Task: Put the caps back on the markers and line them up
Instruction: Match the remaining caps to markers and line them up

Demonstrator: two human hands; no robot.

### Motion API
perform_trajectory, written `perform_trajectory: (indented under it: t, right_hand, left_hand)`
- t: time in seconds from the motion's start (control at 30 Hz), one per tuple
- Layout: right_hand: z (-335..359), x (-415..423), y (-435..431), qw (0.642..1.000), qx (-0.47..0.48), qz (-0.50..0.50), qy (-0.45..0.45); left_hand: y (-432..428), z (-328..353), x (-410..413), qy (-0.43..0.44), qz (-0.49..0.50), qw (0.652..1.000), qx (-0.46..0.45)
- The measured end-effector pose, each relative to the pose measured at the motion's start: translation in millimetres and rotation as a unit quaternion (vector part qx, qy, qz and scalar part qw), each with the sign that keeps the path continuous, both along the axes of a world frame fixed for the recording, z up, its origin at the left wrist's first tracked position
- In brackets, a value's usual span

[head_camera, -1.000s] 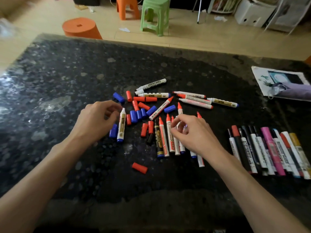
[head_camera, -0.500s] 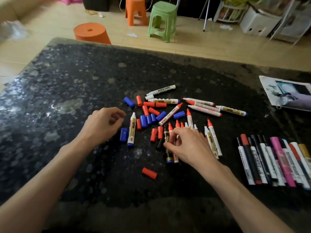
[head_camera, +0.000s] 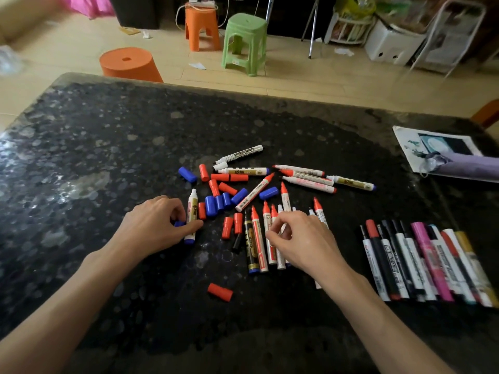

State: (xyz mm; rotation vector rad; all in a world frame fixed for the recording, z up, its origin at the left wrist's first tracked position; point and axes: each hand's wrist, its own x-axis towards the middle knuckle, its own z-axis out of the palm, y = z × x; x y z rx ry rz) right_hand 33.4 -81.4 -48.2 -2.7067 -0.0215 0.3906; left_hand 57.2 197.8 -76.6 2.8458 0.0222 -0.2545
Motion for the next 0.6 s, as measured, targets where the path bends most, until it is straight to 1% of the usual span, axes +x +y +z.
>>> perform_trajectory:
  t: [0.2, 0.37, 0.47, 0.6]
  right_hand:
    - [0, 13, -22, 0.999, 0.0, -0.038, -0.008]
    - [-3, 39, -60, 0.988, -0.035, -0.137, -0.057]
    - [-8, 51, -82, 0.979, -0.044, -0.188, -0.06]
    - [-15, 58, -89, 0.979, -0.034, -0.191, -0.062]
  left_hand:
    - [-2, -5, 4, -0.02, 0.016, 1.0, -0.004]
    - [-4, -5, 7, 0.0, 0.048, 0.999, 0.0]
    - [-5, -3, 9, 0.011, 0.053, 0.999, 0.002]
    - [-10, 2, 9, 0.009, 0.051, 0.999, 0.011]
